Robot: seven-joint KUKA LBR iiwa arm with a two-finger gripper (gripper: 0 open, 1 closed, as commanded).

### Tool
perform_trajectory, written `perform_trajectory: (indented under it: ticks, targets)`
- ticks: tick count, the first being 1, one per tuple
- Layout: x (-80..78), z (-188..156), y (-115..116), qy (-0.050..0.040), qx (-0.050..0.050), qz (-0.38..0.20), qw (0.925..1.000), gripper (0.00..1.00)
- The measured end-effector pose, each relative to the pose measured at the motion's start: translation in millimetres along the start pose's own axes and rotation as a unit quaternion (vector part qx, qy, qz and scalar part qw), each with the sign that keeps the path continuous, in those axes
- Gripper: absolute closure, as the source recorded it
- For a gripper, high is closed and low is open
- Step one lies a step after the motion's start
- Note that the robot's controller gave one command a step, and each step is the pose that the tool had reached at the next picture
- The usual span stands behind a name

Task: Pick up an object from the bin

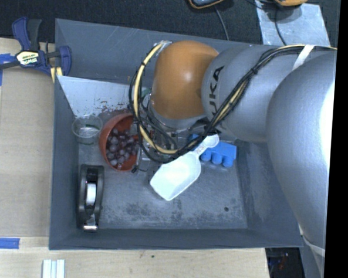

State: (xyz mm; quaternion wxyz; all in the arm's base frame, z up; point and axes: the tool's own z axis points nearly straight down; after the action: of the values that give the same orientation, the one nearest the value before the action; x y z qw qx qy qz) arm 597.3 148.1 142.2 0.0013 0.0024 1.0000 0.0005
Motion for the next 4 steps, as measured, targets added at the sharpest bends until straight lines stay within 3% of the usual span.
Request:
perform_trajectory:
  ticks: [1,2,3,4]
  targets:
    - [0.0,0.0,0.0,0.0000,0.000,0.000,1.0000,0.00]
    - [-6.6,-66.3,59.9,-0.0038,-0.002,0.000,1.0000,0.00]
    - [-5.8,19.1,22.9,-0.0006,0.000,-0.107,0.9943,0.00]
    - [-10.1,26.6,25.1,-0.0067,-0.001,-0.116,0.9932,0.00]
